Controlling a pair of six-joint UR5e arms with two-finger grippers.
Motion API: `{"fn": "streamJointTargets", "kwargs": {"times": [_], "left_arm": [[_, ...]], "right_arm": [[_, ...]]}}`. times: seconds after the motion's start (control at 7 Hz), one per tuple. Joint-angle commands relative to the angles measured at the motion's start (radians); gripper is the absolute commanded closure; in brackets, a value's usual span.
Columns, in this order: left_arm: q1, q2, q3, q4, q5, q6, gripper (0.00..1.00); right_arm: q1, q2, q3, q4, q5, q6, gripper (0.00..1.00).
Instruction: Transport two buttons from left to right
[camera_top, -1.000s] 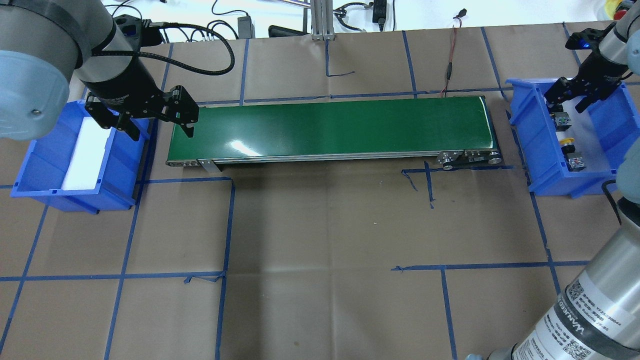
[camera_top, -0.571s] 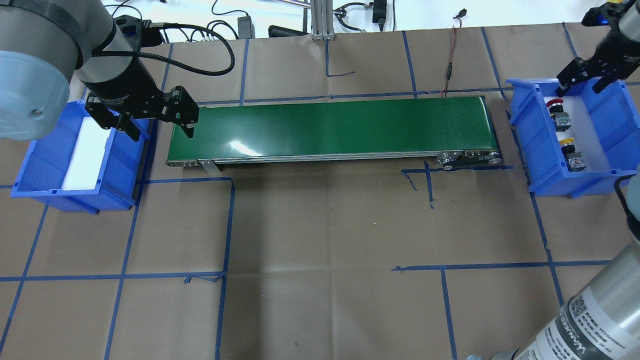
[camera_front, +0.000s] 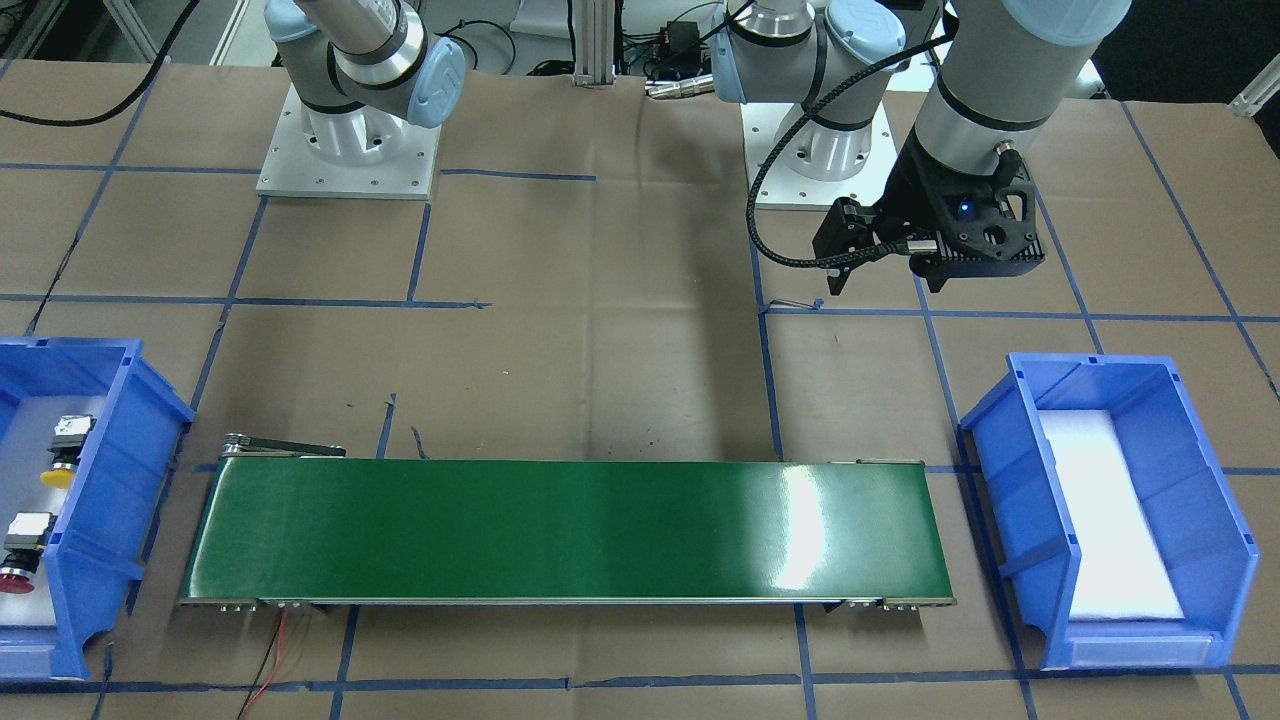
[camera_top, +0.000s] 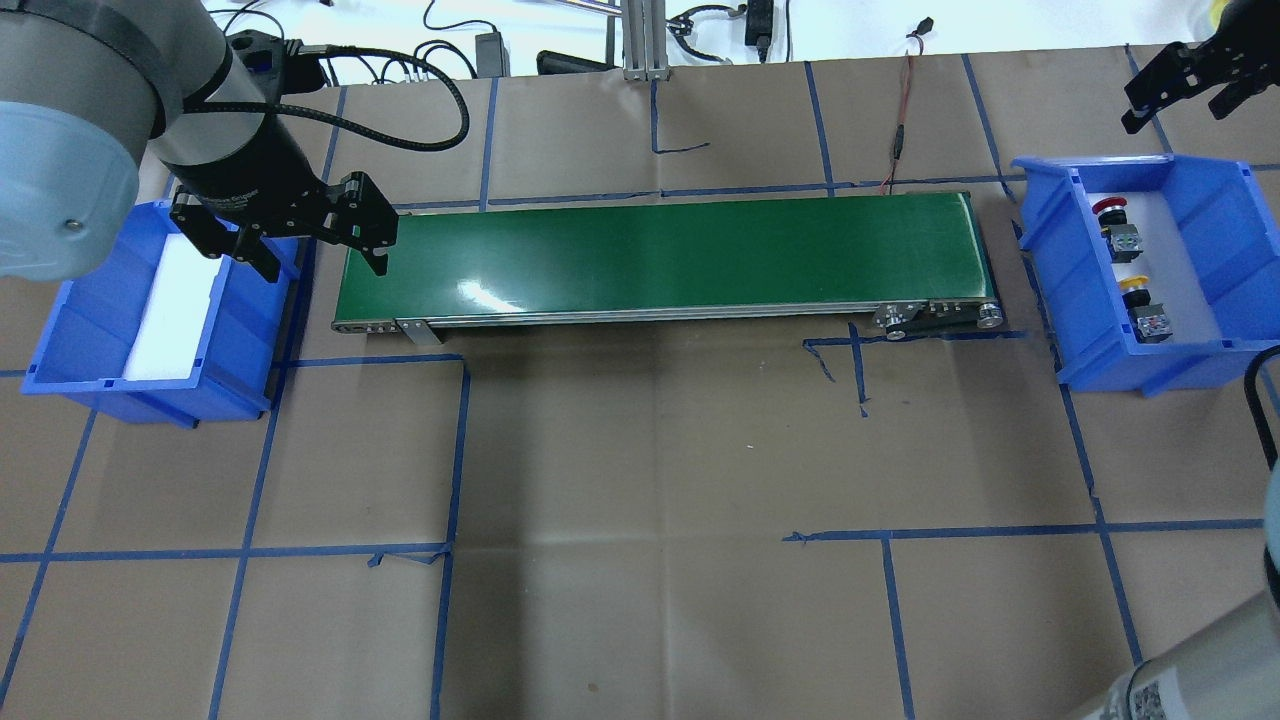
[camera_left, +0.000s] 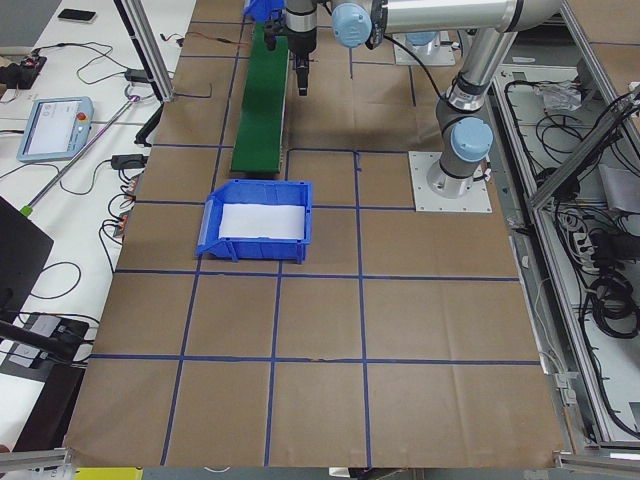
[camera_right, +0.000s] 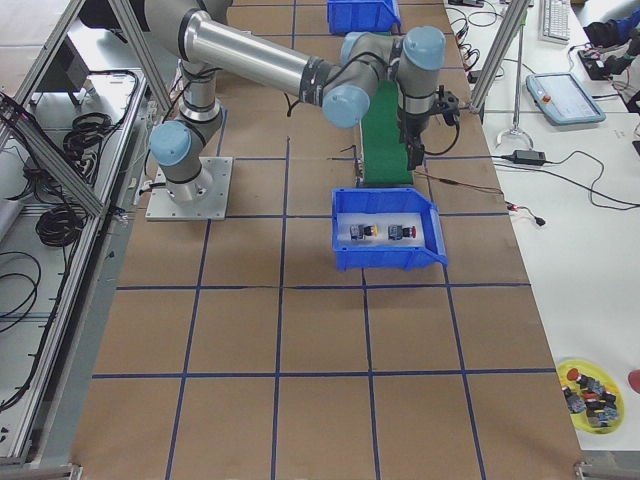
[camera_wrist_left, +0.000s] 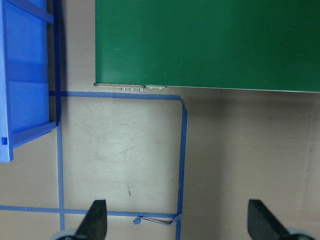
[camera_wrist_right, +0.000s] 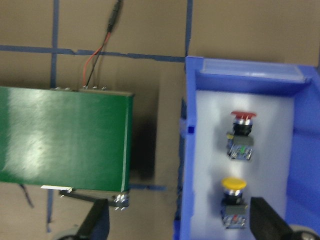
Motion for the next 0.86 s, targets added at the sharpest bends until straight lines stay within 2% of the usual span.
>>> {"fn": "streamJointTargets", "kwargs": {"times": [0.0,0.29,0.71], "left_arm": [[0.000,0.000,0.000,0.000,0.000,0.000,0.00],[0.000,0.000,0.000,0.000,0.000,0.000,0.00],[0.000,0.001,-0.002,0.000,0.000,0.000,0.00]], "right_arm": [[0.173,-0.188,0.079,0.111,-0.003,0.311,0.00],[0.366,-0.296,0.203,0.087,-0.006,0.560,0.00],[0.395,-0.292,0.217,0.090,-0.055,0.550,0.00]]}}
